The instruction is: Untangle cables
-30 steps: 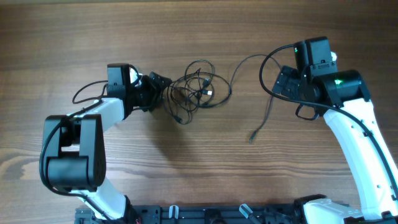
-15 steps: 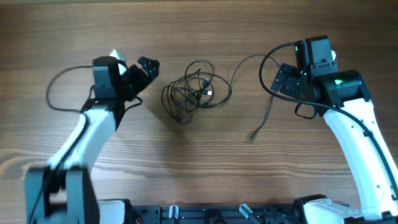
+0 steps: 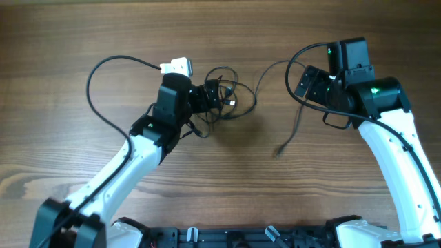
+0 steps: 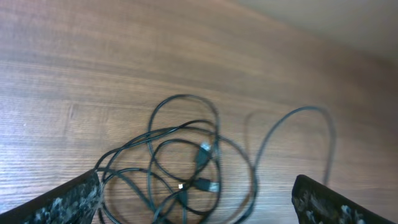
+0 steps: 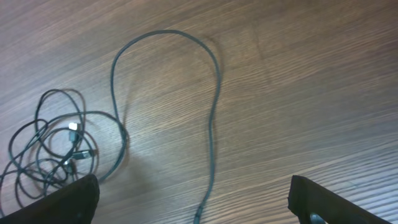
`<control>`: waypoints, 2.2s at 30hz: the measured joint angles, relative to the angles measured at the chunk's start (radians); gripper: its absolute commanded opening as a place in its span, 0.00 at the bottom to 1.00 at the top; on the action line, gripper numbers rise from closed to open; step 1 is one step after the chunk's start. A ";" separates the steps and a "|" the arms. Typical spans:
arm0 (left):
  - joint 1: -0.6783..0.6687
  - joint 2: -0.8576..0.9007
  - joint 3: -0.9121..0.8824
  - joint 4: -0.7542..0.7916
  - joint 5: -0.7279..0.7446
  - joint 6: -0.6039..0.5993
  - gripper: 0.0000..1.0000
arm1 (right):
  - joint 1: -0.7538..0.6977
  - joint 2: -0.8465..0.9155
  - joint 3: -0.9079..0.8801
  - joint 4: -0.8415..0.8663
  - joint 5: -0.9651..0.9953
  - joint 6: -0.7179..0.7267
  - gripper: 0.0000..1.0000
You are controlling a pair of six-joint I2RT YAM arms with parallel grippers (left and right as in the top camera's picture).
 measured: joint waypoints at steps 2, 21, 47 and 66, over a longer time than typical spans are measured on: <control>-0.014 0.077 0.034 -0.023 -0.013 0.031 0.99 | 0.000 0.001 0.000 0.010 -0.026 0.016 1.00; -0.114 0.497 0.261 -0.217 -0.037 0.282 0.07 | 0.027 0.202 0.000 0.098 -0.261 0.116 1.00; -0.083 0.385 0.273 -0.428 -0.170 0.226 0.04 | 0.021 0.614 -0.006 0.624 -0.451 -0.031 0.04; 0.380 0.378 0.273 -0.599 -0.285 0.000 0.04 | -0.648 -0.179 -0.002 0.242 -0.279 -0.249 0.04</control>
